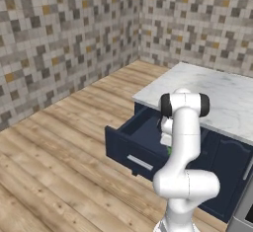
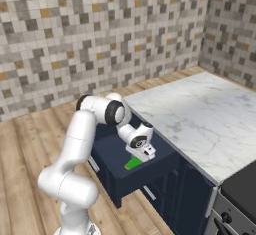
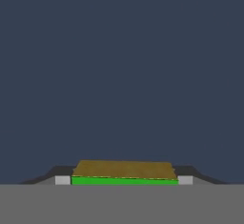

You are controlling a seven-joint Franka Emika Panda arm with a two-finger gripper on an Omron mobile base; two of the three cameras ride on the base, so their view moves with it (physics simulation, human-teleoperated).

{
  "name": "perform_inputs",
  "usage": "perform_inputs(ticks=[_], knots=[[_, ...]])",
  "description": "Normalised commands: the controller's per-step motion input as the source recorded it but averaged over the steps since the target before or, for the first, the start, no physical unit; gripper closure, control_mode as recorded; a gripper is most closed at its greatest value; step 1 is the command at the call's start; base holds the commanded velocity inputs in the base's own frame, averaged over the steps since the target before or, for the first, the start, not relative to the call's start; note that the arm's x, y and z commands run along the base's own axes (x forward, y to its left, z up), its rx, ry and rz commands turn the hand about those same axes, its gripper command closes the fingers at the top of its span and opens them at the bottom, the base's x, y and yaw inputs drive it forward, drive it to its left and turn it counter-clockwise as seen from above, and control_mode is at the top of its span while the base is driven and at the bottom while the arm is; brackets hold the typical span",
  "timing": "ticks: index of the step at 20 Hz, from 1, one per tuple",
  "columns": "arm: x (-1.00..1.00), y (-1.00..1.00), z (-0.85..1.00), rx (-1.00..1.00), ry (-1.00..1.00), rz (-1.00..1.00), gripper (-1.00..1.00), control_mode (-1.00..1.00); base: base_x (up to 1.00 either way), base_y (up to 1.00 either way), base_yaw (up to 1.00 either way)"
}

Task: Restock the sink supplies by placing the sponge and soap dispenser on the counter and next to the sink. Make sure the soap dispenser is upright.

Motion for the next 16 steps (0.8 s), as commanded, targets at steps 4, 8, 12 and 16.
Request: perform_inputs(ticks=[4, 8, 12, 16], knots=[[-0.49, 0.34, -0.24, 0.0, 0.03, -0.07, 1.0, -1.0, 0.0, 0.0, 0.0], [-0.23, 0.59, 0.19, -0.01, 0.0, -0.13, 1.0, -1.0, 0.0, 0.0, 0.0], [-0.13, 0.56, 0.44, 0.0, 0.01, -0.15, 1.0, -1.0, 0.0, 0.0, 0.0], [0.05, 0.19, 0.79, 0.0, 0.02, -0.16, 1.0, -1.0, 0.0, 0.0, 0.0]])
